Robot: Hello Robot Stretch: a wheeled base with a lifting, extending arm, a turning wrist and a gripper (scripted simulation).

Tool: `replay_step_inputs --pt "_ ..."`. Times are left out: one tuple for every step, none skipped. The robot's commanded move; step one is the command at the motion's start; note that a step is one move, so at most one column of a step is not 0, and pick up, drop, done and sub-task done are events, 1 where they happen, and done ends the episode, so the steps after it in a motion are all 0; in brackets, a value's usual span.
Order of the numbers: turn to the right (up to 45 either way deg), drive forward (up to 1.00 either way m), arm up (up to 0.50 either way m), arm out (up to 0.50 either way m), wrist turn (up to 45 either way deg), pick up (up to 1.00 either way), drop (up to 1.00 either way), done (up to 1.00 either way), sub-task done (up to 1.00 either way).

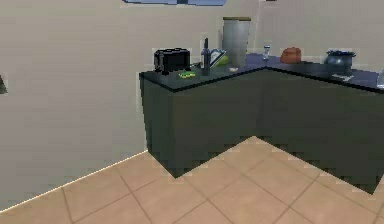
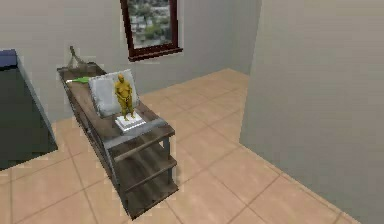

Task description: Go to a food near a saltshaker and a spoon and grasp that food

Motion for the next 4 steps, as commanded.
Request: replay_step_inputs --pt "21.0 0.00 0.00 0.00 0.0 0.00 0.00 0.00 0.00" --pt "0.0 1.00 0.00 0.00 0.0 0.00 0.00 0.00 0.00" --pt "0.0 0.70 0.00 0.00 0.0 0.00 0.00 0.00 0.00" --pt "39.0 0.00 0.00 0.00 0.0 0.00 0.00 0.00 0.00"
